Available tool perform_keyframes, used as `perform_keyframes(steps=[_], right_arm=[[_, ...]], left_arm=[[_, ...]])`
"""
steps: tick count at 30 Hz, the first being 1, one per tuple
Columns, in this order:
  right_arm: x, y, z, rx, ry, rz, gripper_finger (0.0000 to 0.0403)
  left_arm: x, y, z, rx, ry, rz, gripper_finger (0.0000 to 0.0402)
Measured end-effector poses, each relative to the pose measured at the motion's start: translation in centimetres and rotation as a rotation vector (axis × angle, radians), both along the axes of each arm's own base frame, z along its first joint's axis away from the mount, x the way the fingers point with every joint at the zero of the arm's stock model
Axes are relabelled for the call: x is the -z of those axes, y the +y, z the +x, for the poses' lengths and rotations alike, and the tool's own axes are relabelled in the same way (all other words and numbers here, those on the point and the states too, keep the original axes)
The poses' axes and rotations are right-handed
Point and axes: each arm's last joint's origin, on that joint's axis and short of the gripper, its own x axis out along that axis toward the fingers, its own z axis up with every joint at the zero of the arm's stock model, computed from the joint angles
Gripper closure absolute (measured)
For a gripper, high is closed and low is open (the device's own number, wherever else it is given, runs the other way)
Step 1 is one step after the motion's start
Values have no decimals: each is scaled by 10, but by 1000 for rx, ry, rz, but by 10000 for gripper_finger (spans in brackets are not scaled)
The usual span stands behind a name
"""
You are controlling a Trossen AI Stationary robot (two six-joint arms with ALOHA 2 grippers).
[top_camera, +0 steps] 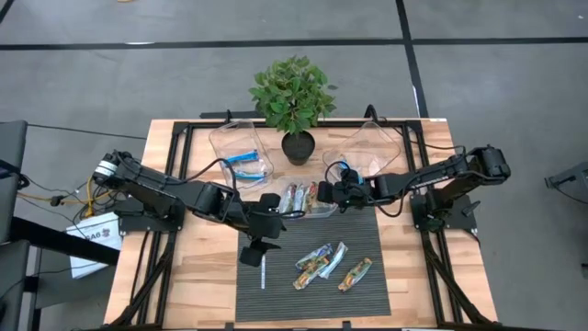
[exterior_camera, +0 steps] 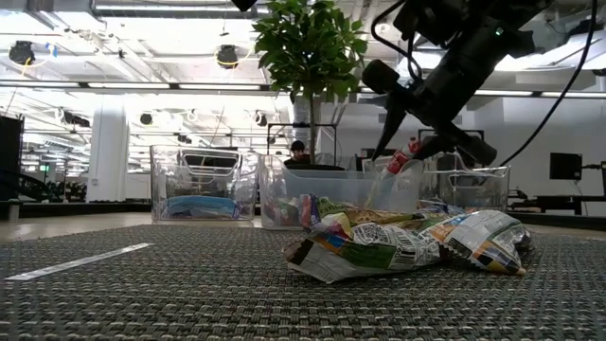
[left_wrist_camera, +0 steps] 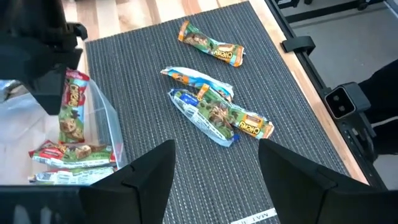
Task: Pick and place Granola Bars by type
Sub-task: Put the red granola bar into the center transparent bin
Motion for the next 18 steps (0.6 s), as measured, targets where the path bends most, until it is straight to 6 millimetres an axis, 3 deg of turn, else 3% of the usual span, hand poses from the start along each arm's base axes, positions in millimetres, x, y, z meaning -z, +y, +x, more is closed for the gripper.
perform_keyframes(steps=[18], right_arm=[[-5,0,2,-29,25,-23,255]], left_arm=[[1,0,-1,-18,19,-28,178]])
